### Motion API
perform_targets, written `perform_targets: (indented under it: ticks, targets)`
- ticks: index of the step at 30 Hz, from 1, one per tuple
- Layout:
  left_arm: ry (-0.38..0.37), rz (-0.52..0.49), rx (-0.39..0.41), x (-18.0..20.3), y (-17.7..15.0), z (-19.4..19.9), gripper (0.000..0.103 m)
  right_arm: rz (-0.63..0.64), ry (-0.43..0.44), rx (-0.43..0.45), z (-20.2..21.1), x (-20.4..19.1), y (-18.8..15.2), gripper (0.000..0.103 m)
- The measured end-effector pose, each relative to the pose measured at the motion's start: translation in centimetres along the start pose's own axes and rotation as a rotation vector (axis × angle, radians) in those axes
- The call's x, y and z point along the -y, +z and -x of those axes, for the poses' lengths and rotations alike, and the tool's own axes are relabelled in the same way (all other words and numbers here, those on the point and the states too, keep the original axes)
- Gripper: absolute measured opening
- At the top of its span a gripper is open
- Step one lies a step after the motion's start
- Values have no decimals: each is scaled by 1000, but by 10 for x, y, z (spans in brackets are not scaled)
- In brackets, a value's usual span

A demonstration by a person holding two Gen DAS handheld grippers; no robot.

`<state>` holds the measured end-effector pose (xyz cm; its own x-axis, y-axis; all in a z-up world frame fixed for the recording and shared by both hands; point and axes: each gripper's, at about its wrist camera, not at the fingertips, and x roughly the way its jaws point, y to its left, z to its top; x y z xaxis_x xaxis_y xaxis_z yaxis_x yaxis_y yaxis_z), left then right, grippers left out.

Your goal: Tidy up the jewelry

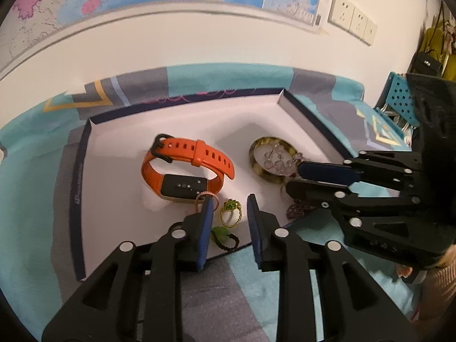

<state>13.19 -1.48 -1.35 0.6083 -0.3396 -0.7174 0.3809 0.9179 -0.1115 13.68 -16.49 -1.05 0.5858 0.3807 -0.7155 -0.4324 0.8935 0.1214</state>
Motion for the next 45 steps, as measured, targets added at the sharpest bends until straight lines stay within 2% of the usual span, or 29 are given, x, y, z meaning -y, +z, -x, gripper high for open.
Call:
perform_targets:
  ticks: [3,6,15,16,17,18,28,35,37,39,43,45]
  targets:
    - [2,9,34,-5,1,13,31,26,12,11,1,-5,7,27]
    - [23,23,50,-15,2,20,32,61,31,19,-1,-15,17,27]
    - [62,37,30,-39,10,15,32,136,91,-8,-26,-42,42,27]
    - [66,31,27,-40,11,14,32,134,97,-10,-28,-42,44,26]
    - [69,27,25,-41,12,13,32,125,114,-17,-31,-41,46,18]
    - [71,24,23,-43,14,11,32,118,127,-24,-33,-40,49,16]
    - [81,17,-10,-53,29,-7,32,32,167,-57,-46,-20,68,12]
    - [85,23,-26,-57,35,-19,32,-50,161,-72,-65,1,83,11]
    - [81,23,-24,-57,34,-19,32,-72,146,-72,-71,5,86,13]
    - [82,17,-20,-57,33,-17,32,-95,125,-58,-71,11,87,19]
    - [72,3,-13,-51,30,-13,32,-74,95,-15,-57,13,84,22]
    - [61,-10,-8,-45,28,-10,34,-55,68,0,-45,13,79,30]
